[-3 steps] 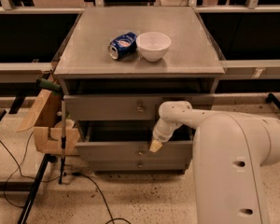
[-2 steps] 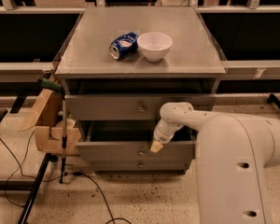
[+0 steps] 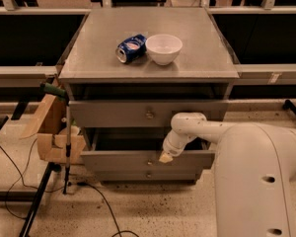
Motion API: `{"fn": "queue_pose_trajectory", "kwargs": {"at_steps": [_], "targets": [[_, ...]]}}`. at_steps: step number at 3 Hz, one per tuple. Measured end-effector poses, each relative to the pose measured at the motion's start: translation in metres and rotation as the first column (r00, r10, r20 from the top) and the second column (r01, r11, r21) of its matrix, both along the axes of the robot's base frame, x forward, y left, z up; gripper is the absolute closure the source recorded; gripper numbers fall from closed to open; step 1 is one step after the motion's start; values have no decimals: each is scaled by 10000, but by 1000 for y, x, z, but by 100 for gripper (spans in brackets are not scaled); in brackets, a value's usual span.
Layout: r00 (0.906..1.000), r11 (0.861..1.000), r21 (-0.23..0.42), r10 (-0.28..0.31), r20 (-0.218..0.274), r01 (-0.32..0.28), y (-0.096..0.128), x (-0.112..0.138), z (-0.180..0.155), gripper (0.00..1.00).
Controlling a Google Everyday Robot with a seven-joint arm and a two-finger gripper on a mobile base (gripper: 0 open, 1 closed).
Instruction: Open middle drawer
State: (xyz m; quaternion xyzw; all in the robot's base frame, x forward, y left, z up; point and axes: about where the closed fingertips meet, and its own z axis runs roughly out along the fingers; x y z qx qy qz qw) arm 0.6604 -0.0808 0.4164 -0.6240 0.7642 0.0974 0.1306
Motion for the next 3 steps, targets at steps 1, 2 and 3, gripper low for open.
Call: {"fn": "queue_pose_trajectory", "kwargs": {"at_steps": [1, 2, 3], "targets": [[10000, 10000, 0, 1, -1, -1, 0, 0, 0, 8], [9983, 9991, 58, 427, -401, -425, -1, -29, -11, 0], [9965, 9981, 90, 606, -581, -602, -1, -40, -12, 0]]}}
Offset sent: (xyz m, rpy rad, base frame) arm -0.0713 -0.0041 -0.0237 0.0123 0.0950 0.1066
